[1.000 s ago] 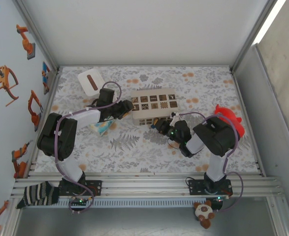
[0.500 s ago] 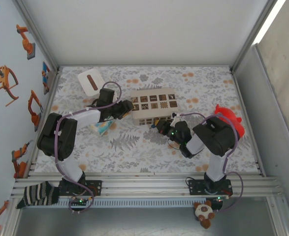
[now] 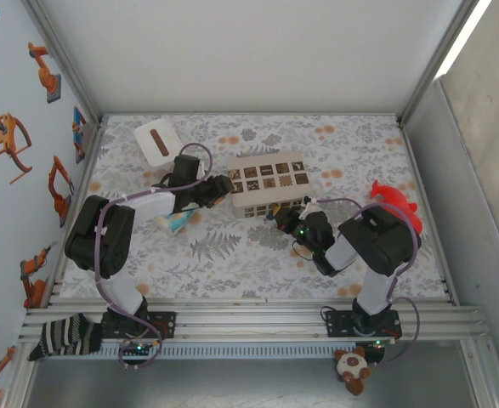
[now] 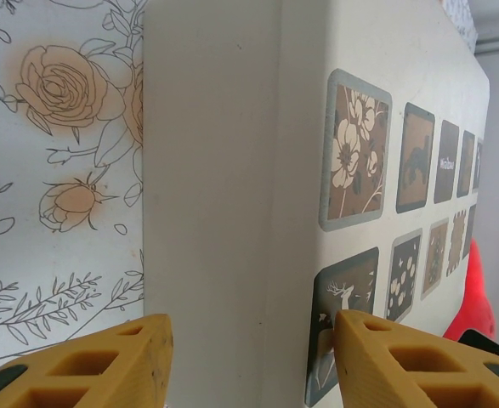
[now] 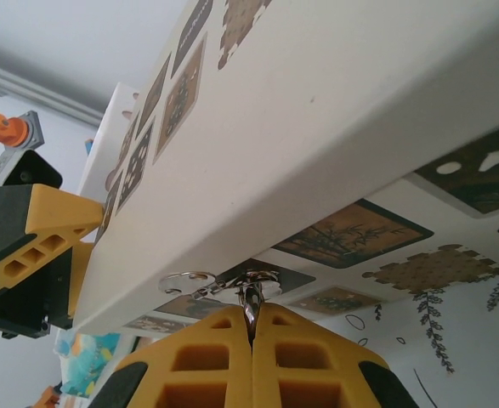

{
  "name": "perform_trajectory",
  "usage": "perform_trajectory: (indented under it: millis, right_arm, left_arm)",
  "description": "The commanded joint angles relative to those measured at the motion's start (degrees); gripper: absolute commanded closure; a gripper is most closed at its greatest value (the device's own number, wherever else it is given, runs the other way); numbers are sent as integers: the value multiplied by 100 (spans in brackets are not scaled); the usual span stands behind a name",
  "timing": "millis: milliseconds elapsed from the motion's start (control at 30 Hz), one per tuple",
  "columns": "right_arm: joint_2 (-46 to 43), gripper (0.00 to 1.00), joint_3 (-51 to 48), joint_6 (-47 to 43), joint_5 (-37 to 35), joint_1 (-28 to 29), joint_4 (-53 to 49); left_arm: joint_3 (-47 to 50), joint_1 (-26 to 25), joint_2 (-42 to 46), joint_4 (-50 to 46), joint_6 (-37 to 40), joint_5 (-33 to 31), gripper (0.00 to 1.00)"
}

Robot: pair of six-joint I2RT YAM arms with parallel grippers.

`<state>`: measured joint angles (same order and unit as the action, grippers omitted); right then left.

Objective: Unlock the padlock with the key

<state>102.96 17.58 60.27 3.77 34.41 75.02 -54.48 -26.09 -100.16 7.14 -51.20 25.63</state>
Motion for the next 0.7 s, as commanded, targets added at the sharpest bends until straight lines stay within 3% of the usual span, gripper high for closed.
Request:
perform_trajectory:
  millis: [0,667]
  right_arm:
    - [-272,100,-77,84,-462,-24,188]
    - [-913,100,-559,8,-898,-40,4]
  left_arm:
    - [180,8,-83,-275,68,-128,48]
    - [282,3,188,-178,-32,-132,46]
